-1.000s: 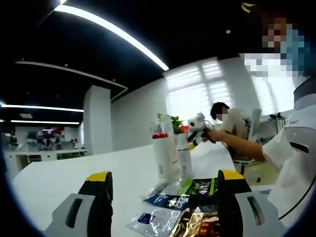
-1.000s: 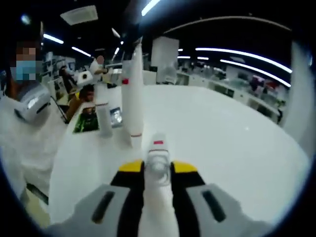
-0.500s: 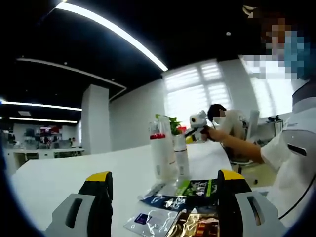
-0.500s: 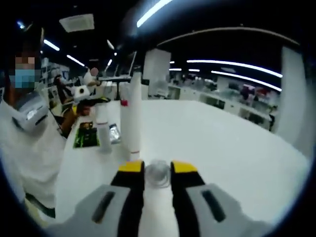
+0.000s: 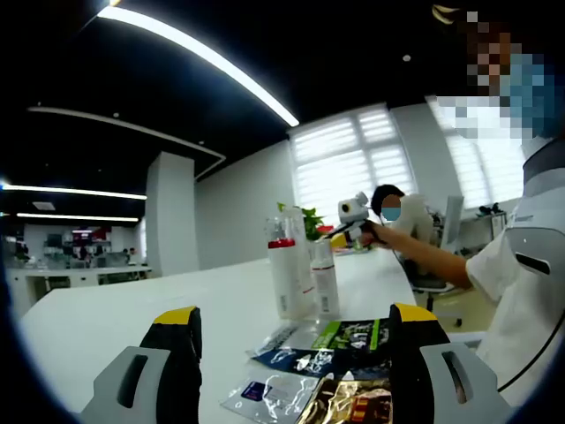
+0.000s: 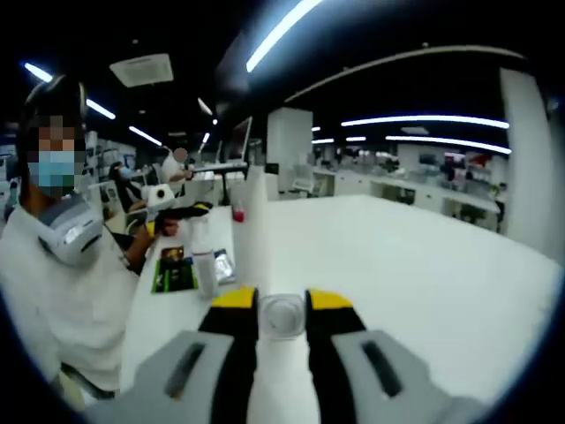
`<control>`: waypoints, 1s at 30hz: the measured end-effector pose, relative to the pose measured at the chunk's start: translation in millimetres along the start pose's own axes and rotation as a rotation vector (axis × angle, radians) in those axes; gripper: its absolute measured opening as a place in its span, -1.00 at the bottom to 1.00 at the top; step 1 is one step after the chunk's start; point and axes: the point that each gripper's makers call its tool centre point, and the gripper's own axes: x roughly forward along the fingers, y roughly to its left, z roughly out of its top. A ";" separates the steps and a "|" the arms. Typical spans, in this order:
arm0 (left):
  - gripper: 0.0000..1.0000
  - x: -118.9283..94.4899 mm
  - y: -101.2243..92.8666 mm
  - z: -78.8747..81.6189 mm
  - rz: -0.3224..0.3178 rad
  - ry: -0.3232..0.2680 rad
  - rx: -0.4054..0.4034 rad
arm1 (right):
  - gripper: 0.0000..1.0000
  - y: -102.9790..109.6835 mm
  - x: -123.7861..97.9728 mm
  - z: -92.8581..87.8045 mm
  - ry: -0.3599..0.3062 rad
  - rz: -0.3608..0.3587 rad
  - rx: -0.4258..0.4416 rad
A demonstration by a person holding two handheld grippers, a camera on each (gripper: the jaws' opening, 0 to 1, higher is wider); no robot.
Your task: Arrange the skincare products in the storage area until every visible bottle or jar stands upright without overlapping.
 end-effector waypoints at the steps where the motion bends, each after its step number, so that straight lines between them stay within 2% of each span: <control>1: 0.79 0.0 0.3 0.0 0.001 0.000 0.002 | -0.60 -1.3 -0.7 1.8 -0.004 0.003 0.002; 6: 0.79 0.4 0.3 -0.5 0.003 0.003 0.002 | -0.60 6.2 3.9 10.5 -0.012 0.011 -0.010; 11: 0.79 0.4 0.1 -0.2 0.001 0.001 0.000 | -0.61 10.0 6.3 11.5 -0.007 0.019 -0.018; 16: 0.79 0.6 0.1 -0.5 0.002 0.003 0.001 | -0.60 8.1 5.1 16.9 -0.019 0.022 -0.032; 20: 0.79 0.5 -0.2 -0.4 0.002 0.003 0.001 | -0.60 9.9 6.1 15.8 -0.014 0.042 -0.034; 30: 0.80 0.1 0.1 0.3 0.005 0.001 -0.004 | -0.60 33.5 18.3 19.4 0.027 0.116 -0.081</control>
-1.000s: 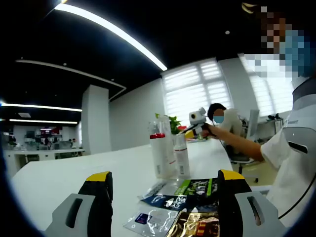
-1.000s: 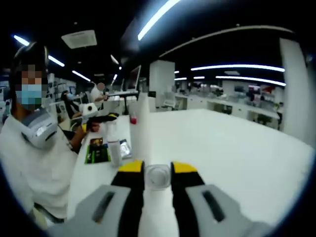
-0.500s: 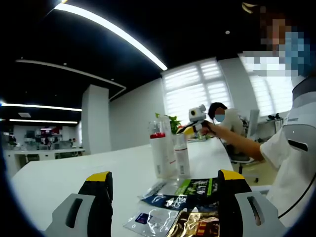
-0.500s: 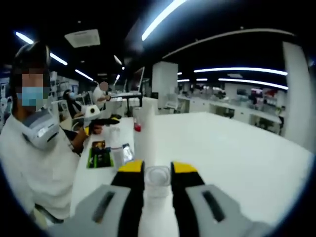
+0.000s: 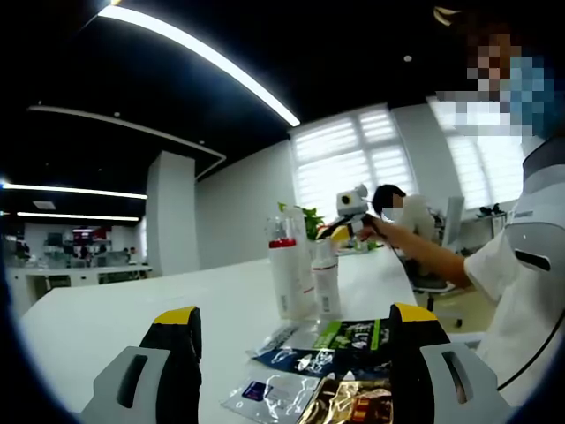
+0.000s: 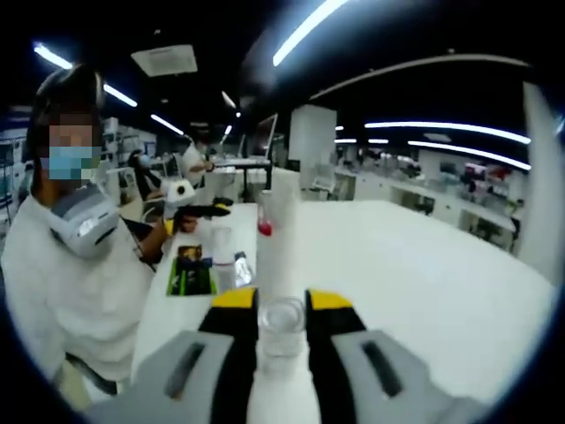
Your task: Arrange the skincare products in the storage area until every visible bottle or jar stands upright without overlapping.
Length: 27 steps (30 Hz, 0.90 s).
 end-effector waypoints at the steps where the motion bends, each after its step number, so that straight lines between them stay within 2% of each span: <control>1: 0.80 -0.1 0.0 0.0 0.000 0.000 0.000 | -0.60 -0.4 0.6 0.5 0.007 0.009 -0.005; 5: 0.80 -0.1 -0.1 -0.4 0.000 0.002 0.004 | -0.60 2.7 7.6 2.3 0.041 0.048 -0.020; 12: 0.80 -0.4 0.2 -0.5 -0.001 0.003 0.005 | -0.60 0.9 25.2 4.3 0.110 0.074 -0.018; 16: 0.80 -0.4 0.0 -0.8 -0.001 0.004 0.008 | -0.60 0.3 31.7 4.6 0.112 0.080 -0.008; 22: 0.80 -0.1 0.1 -0.9 -0.003 0.004 0.010 | -0.60 -5.3 24.9 1.9 0.097 0.056 0.003; 25: 0.80 0.0 0.2 -0.8 -0.003 0.004 0.011 | -0.59 -5.3 24.8 1.2 0.089 0.065 0.004; 26: 0.79 0.1 0.3 -1.1 -0.003 0.005 0.012 | -0.59 -1.1 27.0 -2.9 0.098 0.090 -0.039; 27: 0.79 0.1 0.3 -1.3 -0.003 0.006 0.012 | -0.59 3.3 29.8 -5.7 0.098 0.100 -0.025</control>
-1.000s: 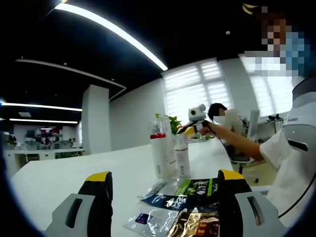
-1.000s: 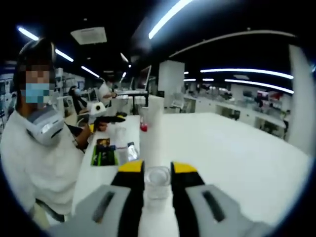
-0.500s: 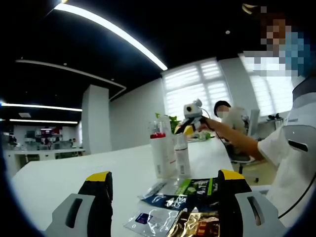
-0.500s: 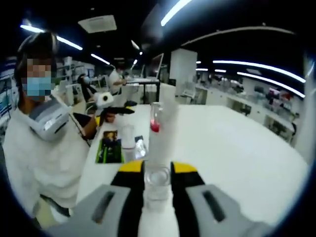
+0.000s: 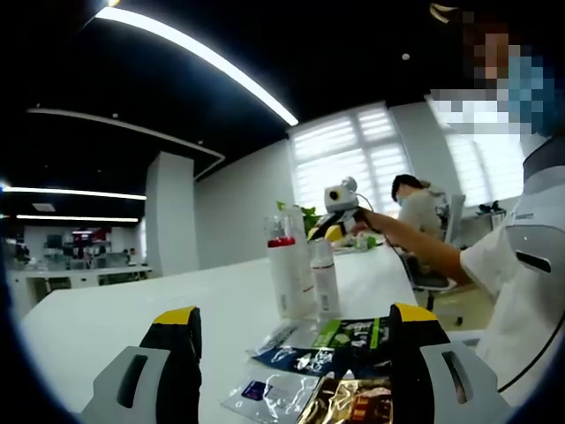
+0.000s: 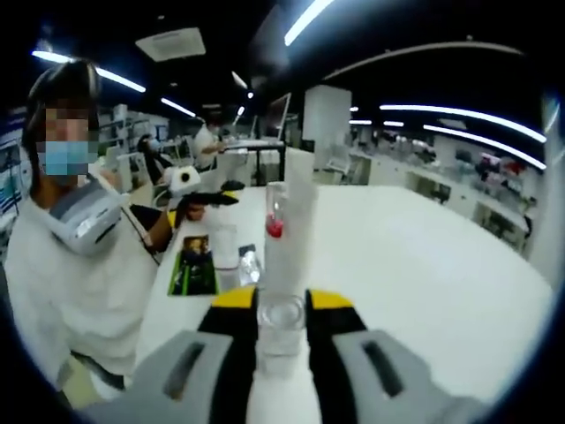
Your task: Arrange the skincare products in the storage area until every visible bottle or jar stands upright without overlapping.
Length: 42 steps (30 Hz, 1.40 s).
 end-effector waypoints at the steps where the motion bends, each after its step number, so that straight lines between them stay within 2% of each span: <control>1: 0.79 0.2 0.1 -0.6 0.000 0.003 0.000 | -0.59 0.9 1.3 -1.4 -0.005 0.008 0.016; 7: 0.80 0.5 0.3 -0.4 0.000 0.002 -0.004 | -0.58 -1.9 4.3 -7.6 -0.015 0.000 0.010; 12: 0.80 0.6 0.1 -0.3 -0.002 0.001 -0.004 | -0.57 0.5 5.7 -22.6 -0.009 0.010 0.038; 23: 0.79 0.8 -0.6 -0.8 -0.001 0.004 -0.002 | -0.58 -0.6 0.3 -39.3 -0.019 0.022 0.077; 28: 0.79 0.7 -0.9 -0.8 -0.001 0.004 -0.001 | -0.54 0.3 -1.7 -53.4 0.003 0.003 0.079; 36: 0.80 0.4 -1.7 -0.6 -0.004 0.004 0.000 | -0.57 1.8 -6.8 -66.9 -0.008 0.005 0.123; 42: 0.80 0.4 -1.2 -0.8 -0.003 0.005 0.000 | -0.62 16.5 0.2 -64.5 -0.015 0.027 0.112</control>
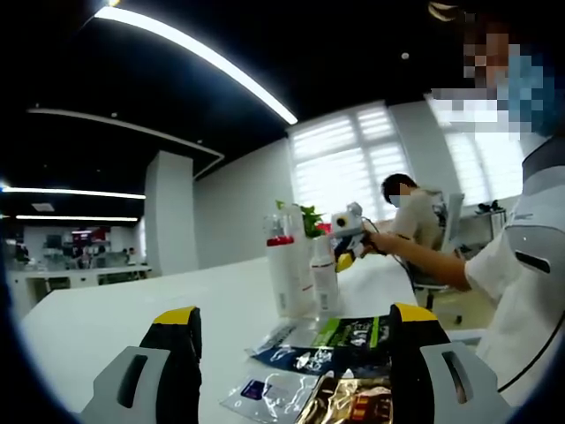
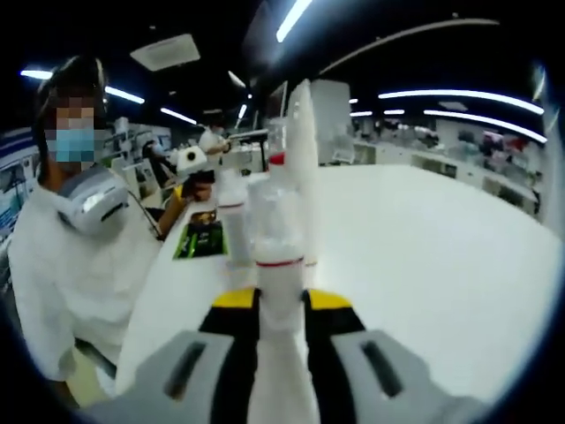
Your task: Arrange the skincare products in the storage area until every visible bottle or jar stands upright without overlapping.
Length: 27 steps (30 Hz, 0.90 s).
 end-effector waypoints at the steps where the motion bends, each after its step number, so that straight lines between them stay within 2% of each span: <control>1: 0.80 0.0 0.1 0.0 0.000 0.000 0.001 | -0.62 2.9 1.8 0.3 -0.001 0.009 0.001; 6: 0.79 0.1 0.4 -0.5 0.001 0.002 0.004 | -0.62 13.5 7.7 2.7 -0.002 0.048 -0.006; 13: 0.79 0.4 -0.2 -1.3 0.001 0.006 0.010 | -0.62 23.3 17.4 5.8 -0.012 0.067 -0.029; 20: 0.79 0.5 -0.1 -0.8 0.003 0.004 0.008 | -0.62 26.3 24.3 8.6 -0.042 0.101 -0.014; 27: 0.79 0.8 -0.2 -1.2 0.003 0.006 0.011 | -0.62 24.0 28.9 9.7 -0.058 0.078 -0.009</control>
